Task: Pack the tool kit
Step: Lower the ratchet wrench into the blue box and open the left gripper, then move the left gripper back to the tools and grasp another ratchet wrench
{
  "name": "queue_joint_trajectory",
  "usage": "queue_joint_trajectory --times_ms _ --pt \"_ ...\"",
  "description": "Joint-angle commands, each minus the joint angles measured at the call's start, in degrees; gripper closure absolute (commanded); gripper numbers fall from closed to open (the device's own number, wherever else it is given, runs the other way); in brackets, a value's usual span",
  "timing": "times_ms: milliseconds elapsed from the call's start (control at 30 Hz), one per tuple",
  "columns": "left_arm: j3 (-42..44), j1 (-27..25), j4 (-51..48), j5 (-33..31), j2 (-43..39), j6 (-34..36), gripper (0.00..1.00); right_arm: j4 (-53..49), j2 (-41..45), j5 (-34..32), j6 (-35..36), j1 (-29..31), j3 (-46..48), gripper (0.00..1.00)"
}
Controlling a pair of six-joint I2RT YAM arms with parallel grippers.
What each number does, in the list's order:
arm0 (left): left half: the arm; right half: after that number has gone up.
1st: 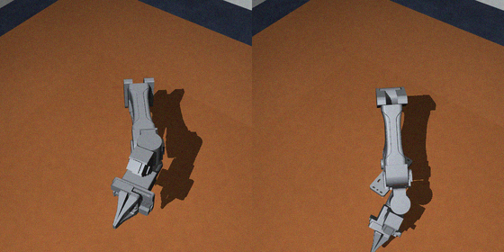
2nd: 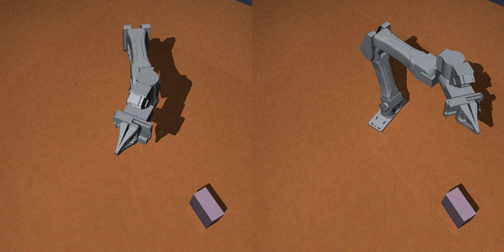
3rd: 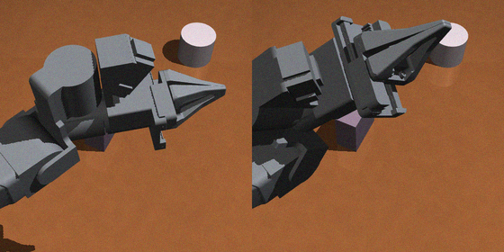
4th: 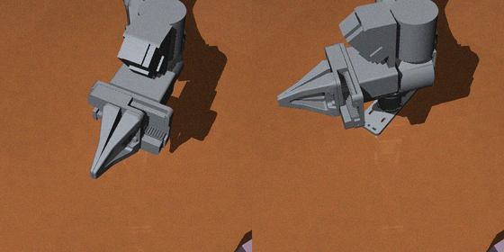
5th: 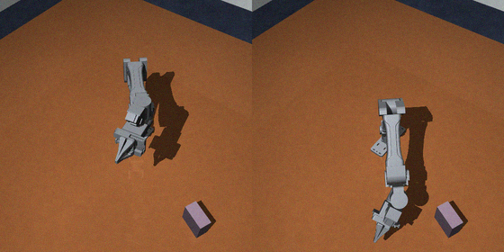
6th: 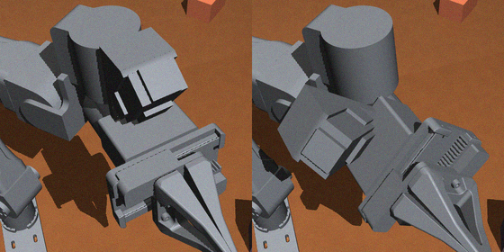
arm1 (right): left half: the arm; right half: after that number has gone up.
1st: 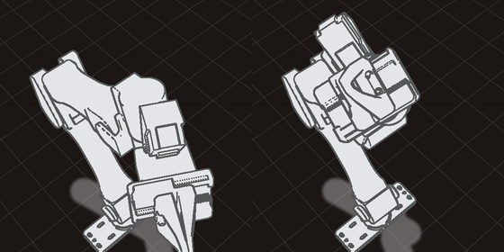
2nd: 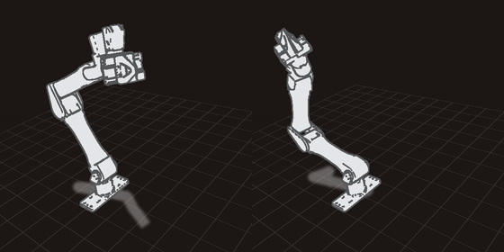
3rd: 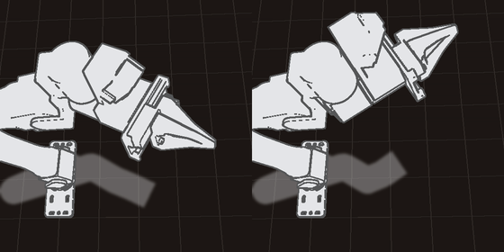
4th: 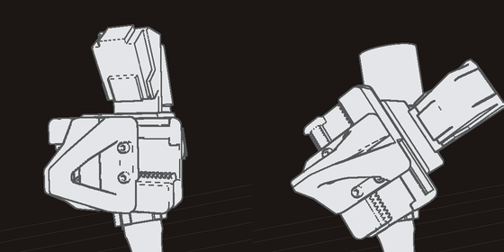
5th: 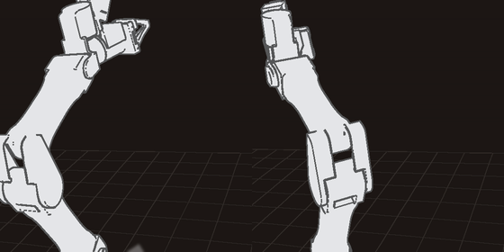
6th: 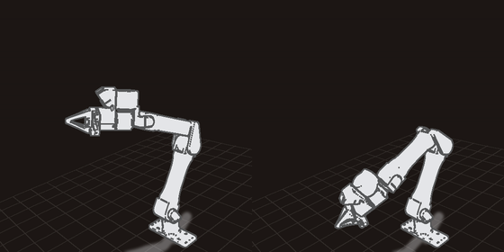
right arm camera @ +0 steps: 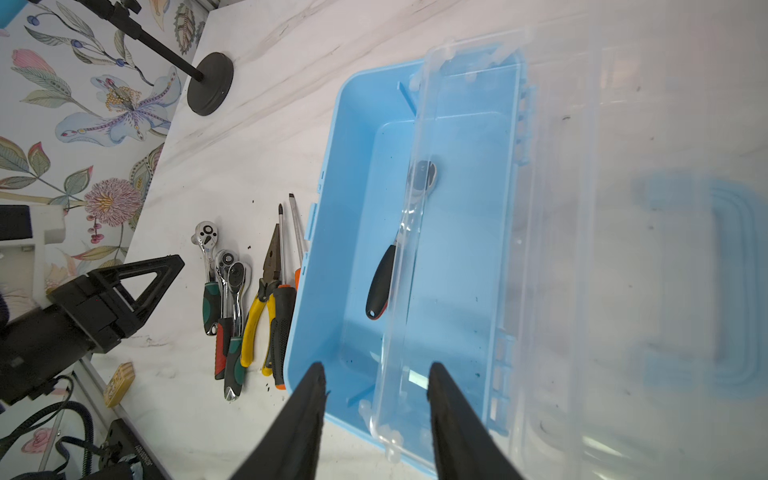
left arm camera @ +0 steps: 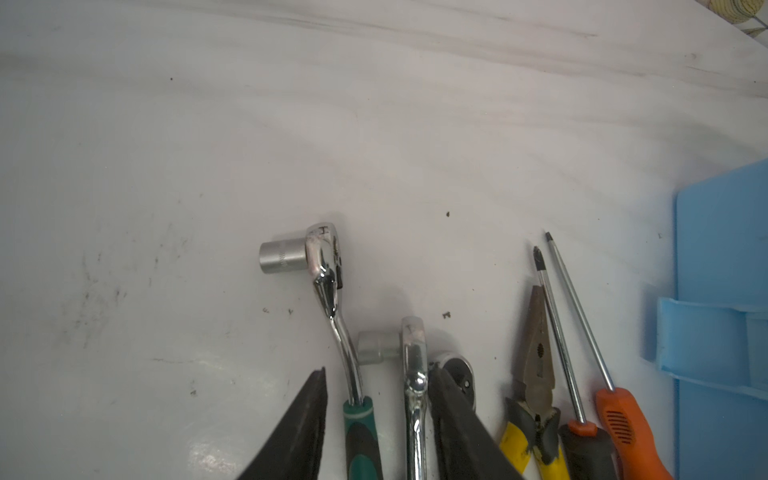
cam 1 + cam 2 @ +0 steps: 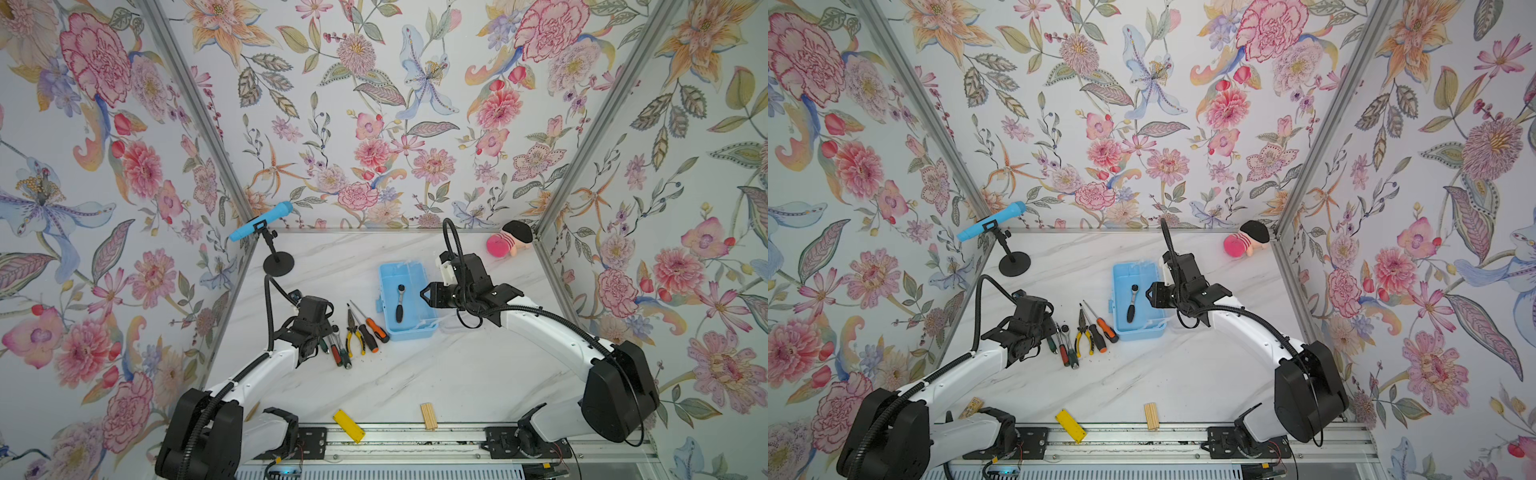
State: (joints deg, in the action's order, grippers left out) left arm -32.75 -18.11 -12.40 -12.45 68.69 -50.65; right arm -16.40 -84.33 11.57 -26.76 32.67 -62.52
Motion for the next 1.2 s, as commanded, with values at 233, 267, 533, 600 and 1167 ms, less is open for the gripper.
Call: queue_joint_trajectory --times_ms 233,267,533,600,1167 --pt "3.6 4.2 6.2 2.2 4.6 -0.7 0.57 0.5 -1.8 1.7 1.1 0.6 -4.2 0.58" --pt "3.5 4.5 6.5 2.2 5.2 -0.6 0.57 0.4 -1.9 1.7 1.2 0.6 -4.4 0.58" --pt "1.8 6.4 9.5 3.6 10.2 1.2 0.60 0.5 -2.0 1.4 1.1 0.6 -4.0 0.58" --pt "1.6 6.4 10.1 3.9 11.6 1.2 0.62 0.5 -2.0 1.3 1.0 0.6 -4.0 0.58" --pt "1.3 7.8 11.7 5.9 15.7 3.8 0.85 0.6 -2.1 0.7 0.2 0.5 -4.2 0.58"
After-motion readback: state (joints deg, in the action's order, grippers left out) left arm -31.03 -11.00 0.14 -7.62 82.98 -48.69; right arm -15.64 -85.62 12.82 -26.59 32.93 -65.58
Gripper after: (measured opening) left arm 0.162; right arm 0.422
